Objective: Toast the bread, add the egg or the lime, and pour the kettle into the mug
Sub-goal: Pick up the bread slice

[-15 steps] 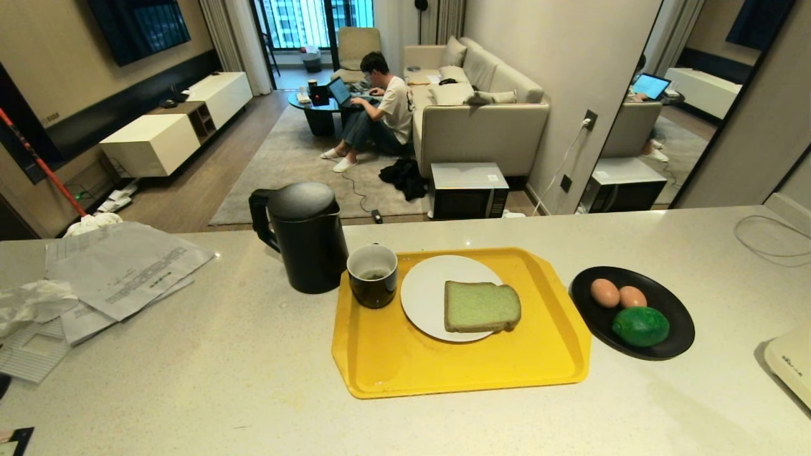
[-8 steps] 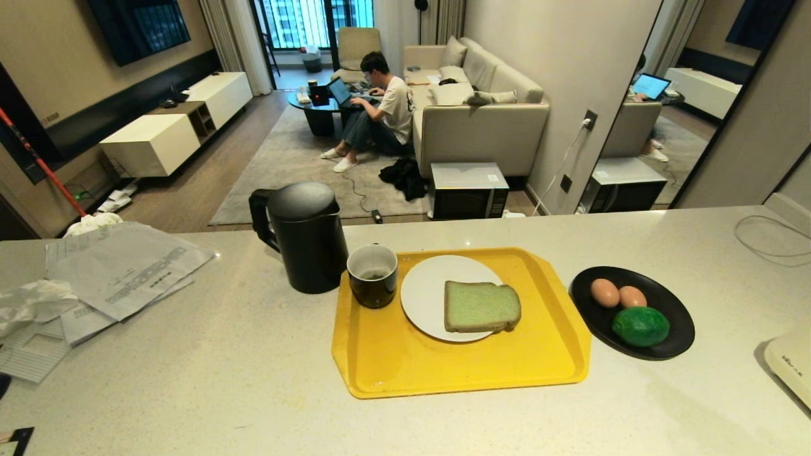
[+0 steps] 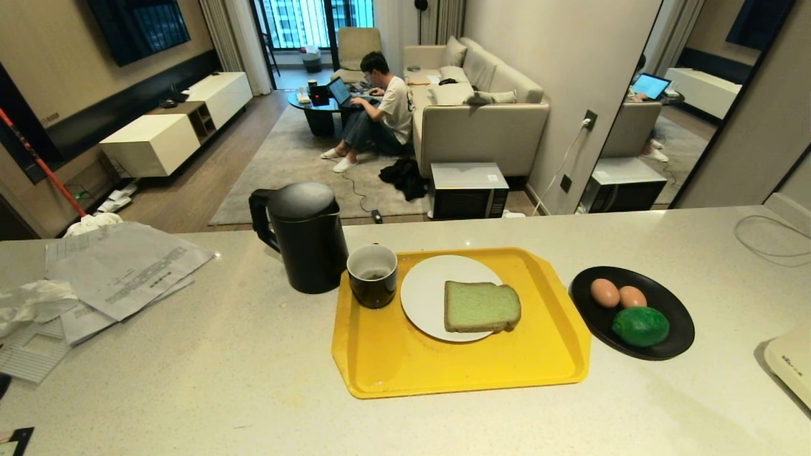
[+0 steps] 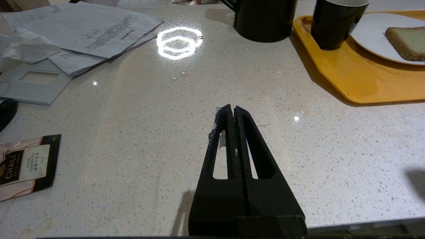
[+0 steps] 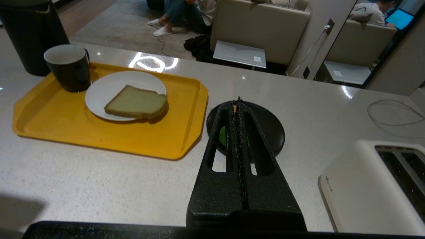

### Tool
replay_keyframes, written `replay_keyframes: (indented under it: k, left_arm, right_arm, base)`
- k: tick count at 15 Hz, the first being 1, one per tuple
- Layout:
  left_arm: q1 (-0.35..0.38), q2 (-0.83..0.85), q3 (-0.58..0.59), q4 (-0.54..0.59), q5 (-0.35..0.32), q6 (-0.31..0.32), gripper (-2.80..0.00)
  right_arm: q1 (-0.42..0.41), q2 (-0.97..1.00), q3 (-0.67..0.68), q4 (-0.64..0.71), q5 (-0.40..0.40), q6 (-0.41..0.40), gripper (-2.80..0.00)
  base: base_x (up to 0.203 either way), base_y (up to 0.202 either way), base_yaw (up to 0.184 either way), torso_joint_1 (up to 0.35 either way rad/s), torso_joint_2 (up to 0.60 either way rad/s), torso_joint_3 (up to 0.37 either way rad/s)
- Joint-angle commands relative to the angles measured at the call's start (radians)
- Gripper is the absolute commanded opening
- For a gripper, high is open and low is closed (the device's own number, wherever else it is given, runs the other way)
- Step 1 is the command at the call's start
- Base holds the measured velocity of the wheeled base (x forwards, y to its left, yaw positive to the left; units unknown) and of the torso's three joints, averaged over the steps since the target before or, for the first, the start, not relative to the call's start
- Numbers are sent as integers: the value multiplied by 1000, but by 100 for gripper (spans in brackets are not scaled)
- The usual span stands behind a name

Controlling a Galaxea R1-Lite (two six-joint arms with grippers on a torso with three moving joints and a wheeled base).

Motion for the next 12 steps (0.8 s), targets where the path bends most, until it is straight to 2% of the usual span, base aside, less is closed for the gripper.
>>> replay_keyframes:
  k: [1, 6, 8, 10, 12]
  left_arm:
    - [1, 0, 0, 0, 1, 0, -280]
    - [1, 0, 0, -1, 1, 0, -280]
    - [1, 0, 0, 0, 1, 0, -280]
    - [1, 0, 0, 0, 1, 0, -280]
    - [1, 0, 0, 0, 1, 0, -280]
  right_arm:
    - [0, 255, -139, -1, 2, 13, -280]
    - [13, 593, -392, 12, 3, 84, -280]
    - [98, 646, -460, 102, 4, 111, -280]
    - [192, 669, -542, 243, 5, 200, -280]
    - [282, 722, -628, 342, 5, 371, -280]
  base:
    - [0, 0, 0, 0, 0, 0]
    - [0, 0, 0, 0, 0, 0]
    - [0, 0, 0, 0, 0, 0]
    - [0, 0, 0, 0, 0, 0]
    - [0, 0, 0, 0, 0, 0]
